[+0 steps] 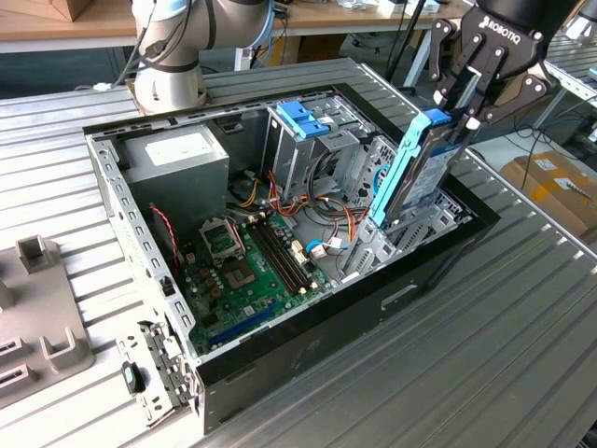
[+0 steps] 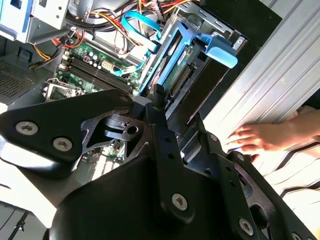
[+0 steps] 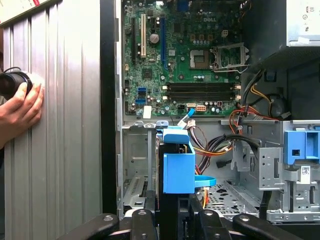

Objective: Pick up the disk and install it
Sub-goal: 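Insert the disk into the insertion slot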

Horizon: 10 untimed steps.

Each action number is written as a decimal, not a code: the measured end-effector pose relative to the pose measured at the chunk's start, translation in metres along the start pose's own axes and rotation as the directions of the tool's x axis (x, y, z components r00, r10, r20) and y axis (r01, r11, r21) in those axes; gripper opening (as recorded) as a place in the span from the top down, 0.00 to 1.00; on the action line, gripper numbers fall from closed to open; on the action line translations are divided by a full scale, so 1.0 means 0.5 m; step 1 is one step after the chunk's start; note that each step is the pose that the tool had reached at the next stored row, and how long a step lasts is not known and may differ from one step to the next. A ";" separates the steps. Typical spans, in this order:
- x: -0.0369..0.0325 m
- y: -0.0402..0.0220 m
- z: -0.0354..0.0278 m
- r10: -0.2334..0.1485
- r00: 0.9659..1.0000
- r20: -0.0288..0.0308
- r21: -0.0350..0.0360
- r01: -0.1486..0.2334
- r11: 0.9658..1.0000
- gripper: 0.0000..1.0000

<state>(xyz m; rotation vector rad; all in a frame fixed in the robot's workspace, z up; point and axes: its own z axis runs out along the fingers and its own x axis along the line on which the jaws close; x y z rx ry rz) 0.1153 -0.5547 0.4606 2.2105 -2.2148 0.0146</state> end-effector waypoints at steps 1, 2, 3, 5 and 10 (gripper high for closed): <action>0.000 0.000 0.001 0.002 1.000 0.000 0.000 -0.002 1.000 0.65; 0.000 0.000 0.001 0.004 1.000 0.000 0.000 -0.004 1.000 0.65; 0.000 0.000 0.002 0.007 1.000 0.000 0.000 -0.007 1.000 0.65; 0.000 -0.001 0.002 0.007 1.000 0.000 0.000 -0.007 1.000 0.65; 0.000 -0.001 0.005 0.007 1.000 -0.001 0.000 -0.007 1.000 0.65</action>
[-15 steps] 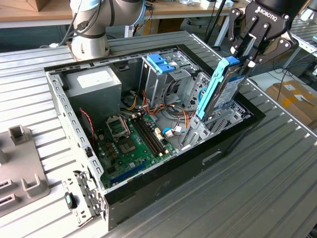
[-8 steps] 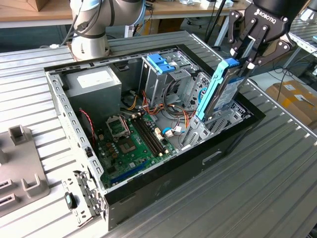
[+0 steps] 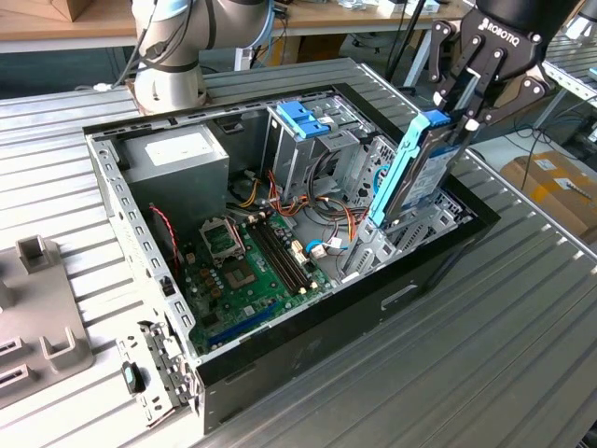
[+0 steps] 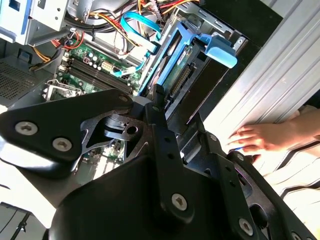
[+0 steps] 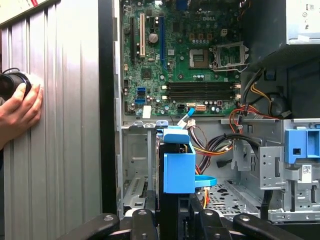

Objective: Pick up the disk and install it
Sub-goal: 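Insert the disk into the insertion slot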

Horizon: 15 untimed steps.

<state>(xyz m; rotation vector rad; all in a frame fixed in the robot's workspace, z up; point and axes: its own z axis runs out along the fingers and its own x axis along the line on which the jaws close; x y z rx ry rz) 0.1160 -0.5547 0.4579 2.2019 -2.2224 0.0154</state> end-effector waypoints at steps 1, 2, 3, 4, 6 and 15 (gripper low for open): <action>0.000 0.000 0.001 0.000 1.000 0.000 0.000 0.000 1.000 0.65; 0.000 0.000 0.001 0.000 1.000 0.000 0.000 0.000 1.000 0.65; 0.000 0.000 0.001 0.000 1.000 0.000 0.000 0.000 1.000 0.65; 0.000 0.000 0.001 0.000 1.000 0.000 0.000 0.000 1.000 0.65; 0.001 0.000 0.001 0.000 1.000 0.000 0.000 0.000 1.000 0.65; 0.001 0.000 0.006 0.000 1.000 0.000 0.000 0.000 1.000 0.65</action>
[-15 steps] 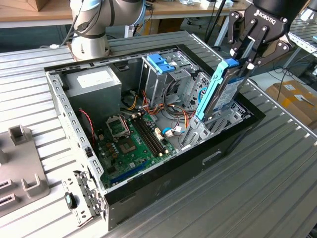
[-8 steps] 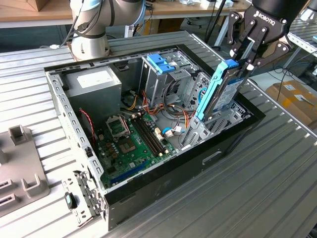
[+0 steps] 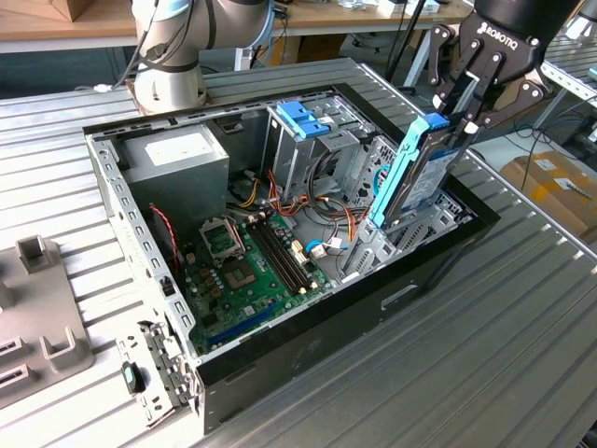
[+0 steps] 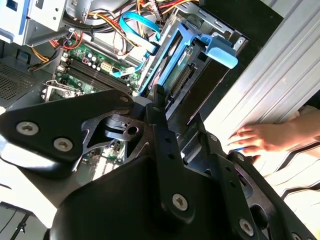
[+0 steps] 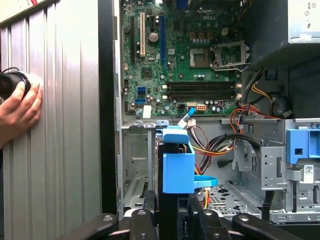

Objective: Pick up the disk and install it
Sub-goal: 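Insert the disk into the insertion slot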

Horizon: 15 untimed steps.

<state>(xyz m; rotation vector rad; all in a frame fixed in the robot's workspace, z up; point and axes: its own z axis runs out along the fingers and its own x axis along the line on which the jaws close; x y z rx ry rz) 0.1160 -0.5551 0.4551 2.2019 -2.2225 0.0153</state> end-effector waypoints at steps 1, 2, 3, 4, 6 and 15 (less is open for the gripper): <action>0.000 0.000 0.001 0.000 1.000 0.000 0.000 0.000 1.000 0.65; 0.000 0.000 0.002 0.000 1.000 0.000 0.000 0.000 1.000 0.65; 0.000 0.000 0.004 0.000 1.000 0.000 0.000 0.000 1.000 0.65; 0.000 0.000 0.005 0.000 1.000 0.000 0.000 0.000 1.000 0.65; 0.000 0.000 0.005 0.000 1.000 0.000 0.000 0.000 1.000 0.65; 0.001 0.000 0.008 0.000 1.000 0.000 0.000 0.000 1.000 0.65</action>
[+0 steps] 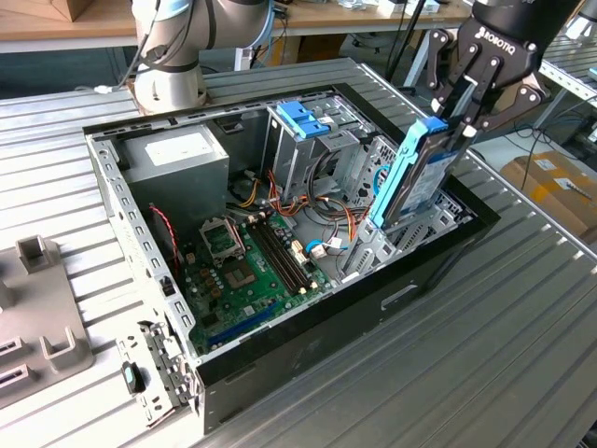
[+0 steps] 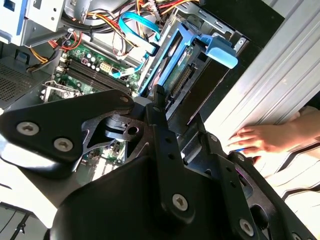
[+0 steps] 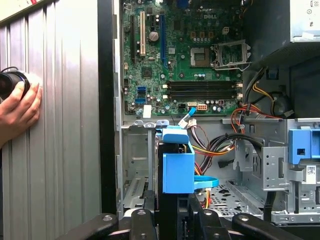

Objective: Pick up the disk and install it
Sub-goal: 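Insert the disk into the insertion slot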

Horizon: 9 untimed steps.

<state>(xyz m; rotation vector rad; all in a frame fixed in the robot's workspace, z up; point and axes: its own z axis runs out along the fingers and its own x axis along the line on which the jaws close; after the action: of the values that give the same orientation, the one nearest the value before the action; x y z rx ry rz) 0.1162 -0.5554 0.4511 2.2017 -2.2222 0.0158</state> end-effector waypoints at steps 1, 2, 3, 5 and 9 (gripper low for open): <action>0.000 0.000 0.003 0.000 1.000 0.000 0.000 0.000 1.000 0.65; 0.000 0.000 0.006 0.000 1.000 0.000 0.000 0.000 1.000 0.65; 0.000 0.000 0.010 0.000 1.000 0.000 0.000 0.000 1.000 0.65; 0.000 0.000 0.017 0.000 1.000 0.000 0.000 0.000 1.000 0.65; -0.001 0.000 0.036 0.000 1.000 0.000 0.000 0.000 1.000 0.65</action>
<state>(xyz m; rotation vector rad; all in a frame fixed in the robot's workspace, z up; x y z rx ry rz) 0.1162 -0.5554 0.4332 2.2017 -2.2222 0.0158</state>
